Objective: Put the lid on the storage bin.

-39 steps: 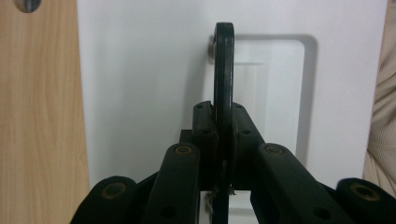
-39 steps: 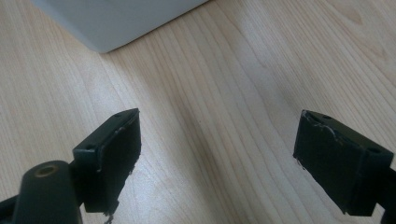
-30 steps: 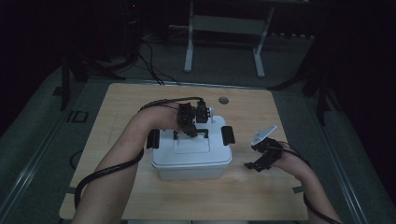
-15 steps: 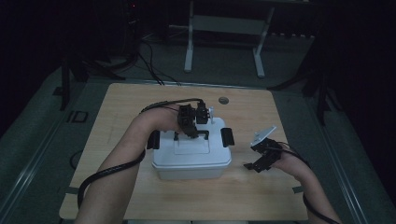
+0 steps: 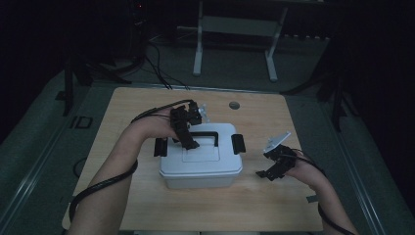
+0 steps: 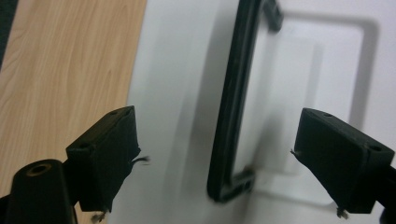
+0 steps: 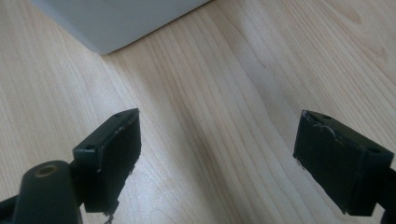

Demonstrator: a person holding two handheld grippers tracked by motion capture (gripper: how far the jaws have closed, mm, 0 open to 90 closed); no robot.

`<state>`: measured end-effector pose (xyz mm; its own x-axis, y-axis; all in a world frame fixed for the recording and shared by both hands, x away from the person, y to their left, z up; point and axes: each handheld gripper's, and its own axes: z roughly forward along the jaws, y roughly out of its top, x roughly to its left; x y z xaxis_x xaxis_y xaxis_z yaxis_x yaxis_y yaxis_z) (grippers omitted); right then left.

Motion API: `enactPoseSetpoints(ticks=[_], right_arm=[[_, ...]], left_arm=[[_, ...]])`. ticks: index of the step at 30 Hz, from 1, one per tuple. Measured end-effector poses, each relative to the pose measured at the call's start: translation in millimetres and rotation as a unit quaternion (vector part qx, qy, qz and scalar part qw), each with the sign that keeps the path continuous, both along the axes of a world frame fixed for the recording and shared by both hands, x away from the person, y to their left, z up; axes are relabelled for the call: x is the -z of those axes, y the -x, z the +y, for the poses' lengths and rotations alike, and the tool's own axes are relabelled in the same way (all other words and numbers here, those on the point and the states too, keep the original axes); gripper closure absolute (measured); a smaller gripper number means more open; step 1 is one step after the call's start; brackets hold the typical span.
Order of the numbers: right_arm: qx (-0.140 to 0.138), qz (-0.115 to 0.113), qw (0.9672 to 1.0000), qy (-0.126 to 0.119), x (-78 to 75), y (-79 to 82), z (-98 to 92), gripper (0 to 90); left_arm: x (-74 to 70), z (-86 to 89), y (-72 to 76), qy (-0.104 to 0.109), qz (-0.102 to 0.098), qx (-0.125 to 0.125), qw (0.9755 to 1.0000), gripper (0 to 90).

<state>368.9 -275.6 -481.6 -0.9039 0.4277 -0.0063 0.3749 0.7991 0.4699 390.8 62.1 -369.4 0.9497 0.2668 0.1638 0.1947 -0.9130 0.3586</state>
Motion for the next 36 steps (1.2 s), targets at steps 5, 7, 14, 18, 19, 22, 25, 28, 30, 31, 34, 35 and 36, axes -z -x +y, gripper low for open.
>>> enactPoseSetpoints(ticks=[5,7,14,18,19,22,25,28,30,31,34,35,36], right_arm=[[0.009,0.000,1.0000,-0.003,0.9,0.7,-3.5,14.5],[0.013,0.002,0.9999,-0.003,2.2,0.9,-4.9,14.5],[0.021,0.004,0.9997,-0.007,5.0,0.8,-7.5,14.5],[0.023,0.004,0.9997,-0.009,5.9,1.1,-7.6,14.5],[0.023,0.004,0.9997,-0.009,6.5,1.4,-7.7,14.5],[0.024,0.005,0.9997,-0.008,7.3,1.9,-7.9,14.5],[0.024,0.005,0.9996,-0.012,7.9,3.4,-8.4,14.5],[0.026,0.005,0.9996,-0.011,7.2,3.6,-10.2,14.5],[0.028,0.004,0.9995,-0.015,6.1,4.0,-11.5,14.5],[0.029,0.004,0.9994,-0.016,5.8,4.0,-12.2,14.5],[0.035,-0.001,0.9992,-0.021,5.5,3.9,-15.6,14.5],[0.038,-0.002,0.9990,-0.022,5.5,3.9,-17.3,14.5],[0.041,-0.002,0.9989,-0.024,5.6,3.9,-18.3,14.5]], left_arm=[[6.2,27.3,3.4,0.054,-0.005,-0.021,0.9983,9.0],[7.7,37.4,5.7,0.064,-0.011,-0.029,0.9974,9.1],[9.2,66.5,13.7,0.093,-0.024,-0.046,0.9943,9.1],[11.6,90.4,20.7,0.114,-0.035,-0.072,0.9903,9.1],[11.3,93.7,21.6,0.121,-0.041,-0.078,0.9887,9.1],[11.8,104.0,25.2,0.132,-0.034,-0.091,0.9864,9.1],[13.2,115.2,30.3,0.143,-0.032,-0.100,0.9842,9.1],[14.9,123.0,33.7,0.146,-0.034,-0.107,0.9829,9.1],[17.6,128.9,36.0,0.146,-0.035,-0.113,0.9823,9.1],[19.0,132.7,37.7,0.149,-0.028,-0.119,0.9812,9.1],[21.7,143.1,42.1,0.157,-0.031,-0.134,0.9780,9.1],[22.6,145.5,43.4,0.158,-0.033,-0.136,0.9775,9.1],[23.6,148.9,45.4,0.161,-0.031,-0.139,0.9766,9.1]])
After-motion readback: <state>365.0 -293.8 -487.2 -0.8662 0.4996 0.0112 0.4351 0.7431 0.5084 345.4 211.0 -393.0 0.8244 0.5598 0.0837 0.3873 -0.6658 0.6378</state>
